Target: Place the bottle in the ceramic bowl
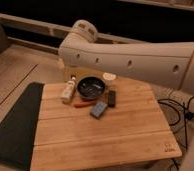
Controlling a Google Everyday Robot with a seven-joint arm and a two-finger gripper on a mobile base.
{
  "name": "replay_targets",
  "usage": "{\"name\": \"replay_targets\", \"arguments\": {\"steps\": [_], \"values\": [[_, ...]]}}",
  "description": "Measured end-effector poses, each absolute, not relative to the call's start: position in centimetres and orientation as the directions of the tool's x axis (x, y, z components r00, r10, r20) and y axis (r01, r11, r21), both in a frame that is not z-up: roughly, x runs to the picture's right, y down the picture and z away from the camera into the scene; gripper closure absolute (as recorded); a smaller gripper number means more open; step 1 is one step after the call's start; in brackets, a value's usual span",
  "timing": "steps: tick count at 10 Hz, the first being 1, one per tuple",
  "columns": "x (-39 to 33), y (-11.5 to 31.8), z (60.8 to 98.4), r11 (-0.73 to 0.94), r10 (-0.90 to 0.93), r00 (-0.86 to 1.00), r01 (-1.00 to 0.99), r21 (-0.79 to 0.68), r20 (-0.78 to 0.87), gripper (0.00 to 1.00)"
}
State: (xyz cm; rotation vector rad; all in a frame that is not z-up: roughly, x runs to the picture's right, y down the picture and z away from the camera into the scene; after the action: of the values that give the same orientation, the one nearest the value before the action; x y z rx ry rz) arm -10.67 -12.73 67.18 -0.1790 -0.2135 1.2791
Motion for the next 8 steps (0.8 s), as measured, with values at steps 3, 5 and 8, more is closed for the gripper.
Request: {"name": "replay_targets", "arguments": {"steps": [3,5,8], "values": [[-11.5,-14.8,72.7,0.228,0.974,0.216,-0.921,-0.316,0.071,0.35],[-12.9,-14.9,75.7,0.184,0.982,0.182,-0.915,-0.359,0.040,0.35],[-16.6,-14.0,76.9,0.136,0.988,0.155,-0.896,-0.422,-0.009,0.35]]}}
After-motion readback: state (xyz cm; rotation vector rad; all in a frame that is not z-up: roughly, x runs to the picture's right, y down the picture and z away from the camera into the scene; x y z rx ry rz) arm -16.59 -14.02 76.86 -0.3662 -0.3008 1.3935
